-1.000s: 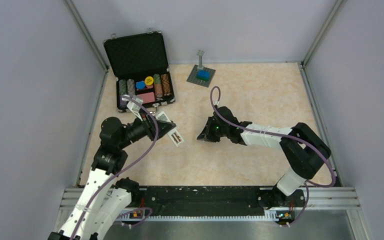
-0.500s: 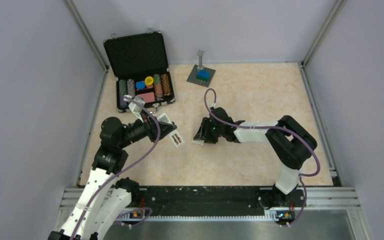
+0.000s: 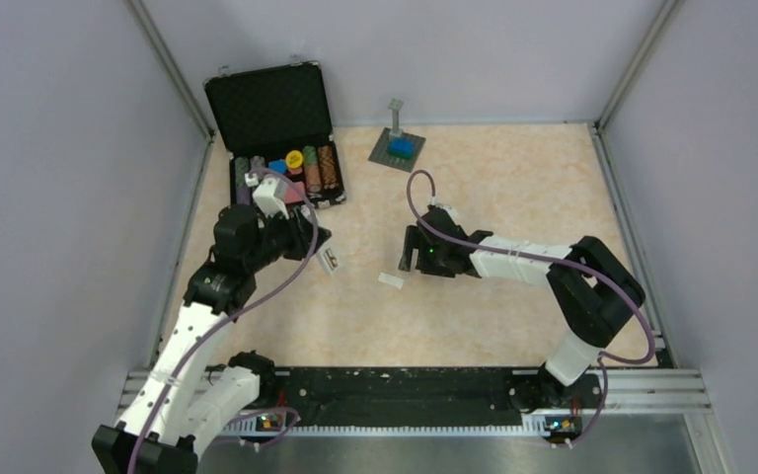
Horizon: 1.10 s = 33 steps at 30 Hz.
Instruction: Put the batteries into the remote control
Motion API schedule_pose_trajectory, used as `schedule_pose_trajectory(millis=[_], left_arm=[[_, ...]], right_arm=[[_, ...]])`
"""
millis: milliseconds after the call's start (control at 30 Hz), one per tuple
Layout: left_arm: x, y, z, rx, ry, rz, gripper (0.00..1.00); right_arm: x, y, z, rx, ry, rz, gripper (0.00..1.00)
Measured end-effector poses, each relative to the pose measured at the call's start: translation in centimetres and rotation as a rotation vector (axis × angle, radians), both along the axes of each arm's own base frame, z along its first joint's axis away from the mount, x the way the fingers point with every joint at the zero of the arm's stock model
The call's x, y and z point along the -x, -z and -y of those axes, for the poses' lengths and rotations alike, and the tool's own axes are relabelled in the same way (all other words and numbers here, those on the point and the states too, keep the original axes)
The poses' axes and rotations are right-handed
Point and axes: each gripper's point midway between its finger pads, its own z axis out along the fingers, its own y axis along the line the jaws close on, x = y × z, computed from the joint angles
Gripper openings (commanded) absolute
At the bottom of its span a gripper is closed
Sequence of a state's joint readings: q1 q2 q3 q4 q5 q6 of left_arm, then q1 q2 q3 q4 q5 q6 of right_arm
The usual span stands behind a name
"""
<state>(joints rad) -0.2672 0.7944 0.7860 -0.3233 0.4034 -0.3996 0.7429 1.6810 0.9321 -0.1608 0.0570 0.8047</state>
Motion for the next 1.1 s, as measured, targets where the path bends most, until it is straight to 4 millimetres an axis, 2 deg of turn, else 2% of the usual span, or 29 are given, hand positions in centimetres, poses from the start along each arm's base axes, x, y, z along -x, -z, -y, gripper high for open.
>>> schedule_pose_trajectory(millis=[167,400,600,767,1000,1100], left_arm=[[-2.5,1.5,-3.2,-0.135,-0.200,-0.090,0.00],[-5.2,3.8,-9.5,-0.463,-0.523,-0.247,0.00],[-4.8,6.0,-14.6,-0.807,-0.748,-0.409,0.00],[-3.7,5.5,-17.3,-1.027,-0.909,-0.450,0.00],[-3.4,3.0,-19.8,-1.272,-1.125,-0.424,0.00],[-3.7,3.6,-20.2,-1.398,-1.131,-0.426,0.00]], right_arm=[[-0.2,-0.5,2.8,0.127,0.018,0.049,0.78],[-1.6,-2.7,5.6,0.264,0.051,0.148,0.76],[-1.7,-2.9,6.7,0.319,0.060,0.165,0.75],[-1.8,-2.9,7.4,0.344,0.076,0.163,0.76],[-2.5,-2.9,8.6,0.365,0.093,0.163,0.76],[-2.7,-3.1,9.0,0.366,0.097,0.169,0.76]])
